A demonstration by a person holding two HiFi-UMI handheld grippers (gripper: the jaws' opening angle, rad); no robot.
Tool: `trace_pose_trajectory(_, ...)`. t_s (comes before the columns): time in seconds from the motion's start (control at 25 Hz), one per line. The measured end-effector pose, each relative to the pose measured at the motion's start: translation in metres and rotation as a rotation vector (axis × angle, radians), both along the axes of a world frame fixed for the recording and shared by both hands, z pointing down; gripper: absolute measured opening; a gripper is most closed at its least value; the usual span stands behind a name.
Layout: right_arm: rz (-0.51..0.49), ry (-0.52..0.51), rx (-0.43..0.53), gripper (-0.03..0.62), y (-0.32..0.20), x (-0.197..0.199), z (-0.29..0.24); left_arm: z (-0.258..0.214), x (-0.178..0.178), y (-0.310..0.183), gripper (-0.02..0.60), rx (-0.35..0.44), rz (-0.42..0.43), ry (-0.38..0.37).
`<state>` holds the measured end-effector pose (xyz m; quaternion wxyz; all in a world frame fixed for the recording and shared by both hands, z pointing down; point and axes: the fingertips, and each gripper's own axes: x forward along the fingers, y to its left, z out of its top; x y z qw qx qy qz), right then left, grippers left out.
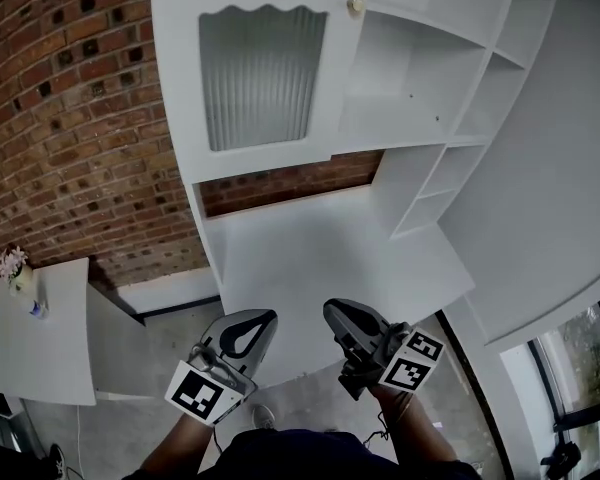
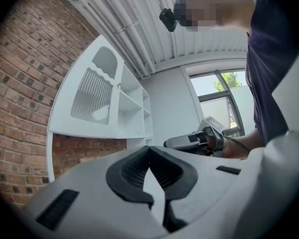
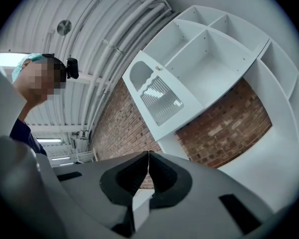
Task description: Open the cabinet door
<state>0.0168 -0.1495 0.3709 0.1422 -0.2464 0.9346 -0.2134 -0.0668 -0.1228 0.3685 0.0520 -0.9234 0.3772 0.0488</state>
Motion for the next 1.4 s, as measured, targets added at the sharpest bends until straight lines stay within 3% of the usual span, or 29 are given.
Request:
trace_pose_trajectory(0.2,0.099,0.020,0.053,0.029,-0.047,0.001,-0.018,-0.001,-0.016,-0.025,0.006,-0.004,0.015,0.018)
trace_pose_trajectory(0.48,0.137,0.038,0.140,0.033,-0.108,0.008,-0.051,0.012,-0.023,-0.055,0.006,-0.027,-0.007,0.003)
trace_pose_trajectory(0.6,0.141,0.045,0.178,0.103,-0.133,0.012,-0.065,0.013,-0.021,-0.070,0.006,-0.023,-0.039,0.010)
trace_pose_trajectory(1.04,0.229,0.135,0.350,0.225,-0.228,0.010,-0.117,0.004,-0.002,-0.098,0.006,-0.014,-0.075,-0.029)
trace_pose_trajectory(1.4,0.252,0.210,0.410,0.249,-0.272,-0.007,-0.136,0.004,-0.009,-0.104,0.006,-0.024,-0.113,-0.038)
